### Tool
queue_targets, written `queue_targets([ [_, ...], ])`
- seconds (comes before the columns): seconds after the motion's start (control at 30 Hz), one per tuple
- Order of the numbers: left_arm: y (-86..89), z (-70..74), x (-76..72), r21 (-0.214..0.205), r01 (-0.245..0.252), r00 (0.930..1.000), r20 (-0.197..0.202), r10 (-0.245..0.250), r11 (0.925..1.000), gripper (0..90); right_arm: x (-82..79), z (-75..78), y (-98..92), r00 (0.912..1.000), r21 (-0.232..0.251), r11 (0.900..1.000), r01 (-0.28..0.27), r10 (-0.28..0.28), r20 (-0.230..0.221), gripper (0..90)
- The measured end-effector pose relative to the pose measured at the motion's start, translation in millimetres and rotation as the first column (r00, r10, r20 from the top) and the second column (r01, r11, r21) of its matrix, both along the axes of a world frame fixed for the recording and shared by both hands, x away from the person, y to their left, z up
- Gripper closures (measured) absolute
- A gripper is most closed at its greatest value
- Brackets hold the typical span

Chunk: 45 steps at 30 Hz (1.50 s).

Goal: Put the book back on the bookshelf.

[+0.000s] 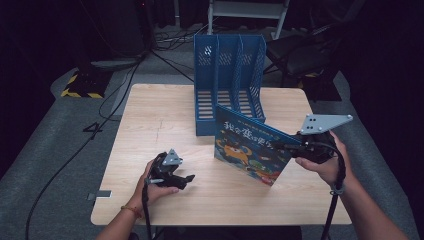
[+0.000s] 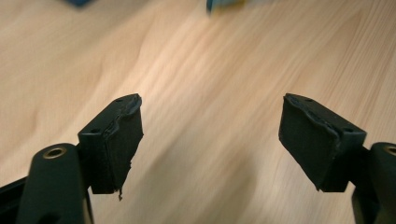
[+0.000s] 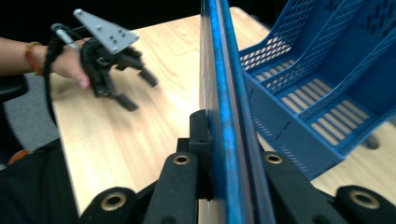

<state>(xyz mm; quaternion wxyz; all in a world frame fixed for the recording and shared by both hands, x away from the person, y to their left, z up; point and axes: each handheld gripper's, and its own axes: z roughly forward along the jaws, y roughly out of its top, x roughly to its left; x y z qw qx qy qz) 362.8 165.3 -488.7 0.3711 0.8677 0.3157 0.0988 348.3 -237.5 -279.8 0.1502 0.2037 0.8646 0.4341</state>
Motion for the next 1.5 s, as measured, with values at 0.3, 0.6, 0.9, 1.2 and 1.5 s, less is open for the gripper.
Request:
queue_targets([
  [0.3, 11.0, -10.8, -2.2, 0.024, -0.027, 0.9987, -0.044, 0.028, 0.9994, 18.2, 1.9, 6.2, -2.9, 0.9985, 0.049, 0.9987, 0.014, -0.017, 0.053, 83.2],
  [0.6, 12.5, -15.1, -2.6, 0.003, -0.021, 0.9997, -0.012, 0.021, 0.9998, 15.4, 8.0, 6.0, -7.2, 0.9965, 0.09, 0.9951, 0.042, -0.048, 0.069, 83.2],
  [0.9, 8.5, -15.2, -5.2, 0.043, -0.028, 0.9996, 0.012, 0.027, 0.9987, 15.4, 9.3, 10.1, -5.9, 0.9918, 0.119, 0.9915, 0.054, -0.067, 0.109, 83.2],
  [1.2, 8.5, -15.2, -5.2, 0.043, -0.028, 0.9995, 0.012, 0.028, 0.9987, 15.4, 13.9, 25.0, -6.6, 0.9871, 0.132, 0.9883, 0.078, -0.095, 0.129, 83.2],
  [1.5, 8.5, -15.2, -5.2, 0.043, -0.028, 0.9996, 0.013, 0.027, 0.9987, 15.4, 29.2, 51.6, -9.8, 0.9743, 0.151, 0.9816, 0.117, -0.143, 0.174, 83.2],
])
